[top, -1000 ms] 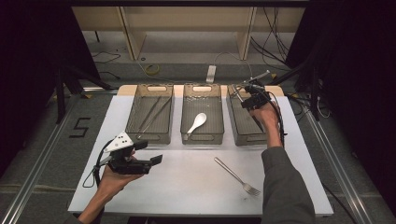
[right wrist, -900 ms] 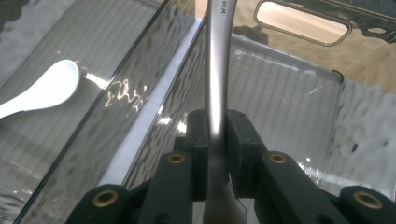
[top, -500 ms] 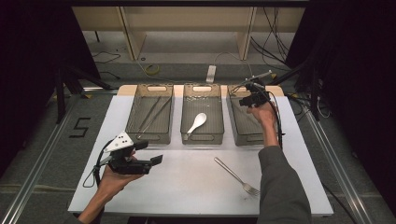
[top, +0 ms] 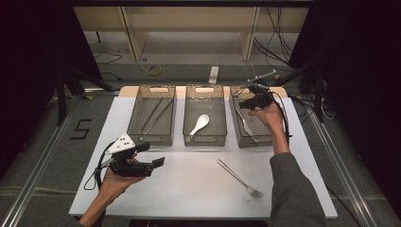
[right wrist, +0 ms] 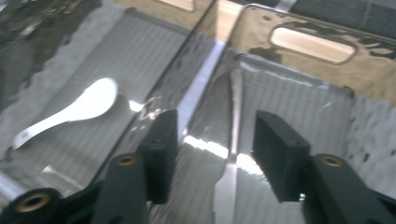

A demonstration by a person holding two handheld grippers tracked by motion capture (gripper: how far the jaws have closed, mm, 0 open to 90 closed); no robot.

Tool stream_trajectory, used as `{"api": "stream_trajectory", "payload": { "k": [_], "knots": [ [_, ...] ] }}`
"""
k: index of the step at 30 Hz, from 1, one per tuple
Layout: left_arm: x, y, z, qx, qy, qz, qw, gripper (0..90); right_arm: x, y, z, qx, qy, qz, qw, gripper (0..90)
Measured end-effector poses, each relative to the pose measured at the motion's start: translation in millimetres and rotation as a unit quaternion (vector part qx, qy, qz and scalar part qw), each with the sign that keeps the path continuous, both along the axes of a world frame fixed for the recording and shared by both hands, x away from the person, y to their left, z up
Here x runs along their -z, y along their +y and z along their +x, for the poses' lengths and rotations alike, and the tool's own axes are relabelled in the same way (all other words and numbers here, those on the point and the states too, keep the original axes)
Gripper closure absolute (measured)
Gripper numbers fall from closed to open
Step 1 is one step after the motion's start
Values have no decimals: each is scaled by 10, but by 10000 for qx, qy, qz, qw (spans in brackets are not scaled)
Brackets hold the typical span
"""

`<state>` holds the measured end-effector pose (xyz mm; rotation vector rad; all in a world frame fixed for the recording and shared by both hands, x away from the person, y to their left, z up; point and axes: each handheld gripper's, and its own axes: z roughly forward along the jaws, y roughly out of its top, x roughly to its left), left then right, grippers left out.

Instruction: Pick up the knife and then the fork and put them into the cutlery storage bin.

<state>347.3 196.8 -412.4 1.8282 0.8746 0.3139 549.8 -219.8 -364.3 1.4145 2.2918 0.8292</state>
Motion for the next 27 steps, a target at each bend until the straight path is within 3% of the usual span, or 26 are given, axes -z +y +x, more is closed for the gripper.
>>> {"api": "stream_trajectory", "payload": {
  "k": [1,7,11,13,19,27],
  "knots": [
    [1,-1,-2,2,-4,8,10000,169,-15,23,-74,-139,-21,-16,9999,440],
    [3,2,-2,-17,-13,4,10000,168,-40,80,-283,-548,22,37,9985,377],
    [1,6,0,-33,-11,-30,10000,168,-83,105,-562,-850,-193,46,9962,355],
    [4,6,0,-35,-2,-9,10000,168,-90,108,-602,-895,-209,39,9958,351],
    [6,1,1,-32,-6,12,10000,168,-93,157,-917,-1247,-253,-29,9919,308],
    [6,6,-1,-37,-12,3,10000,168,-18,210,-1283,-1628,-267,154,9862,284]
  ]
}}
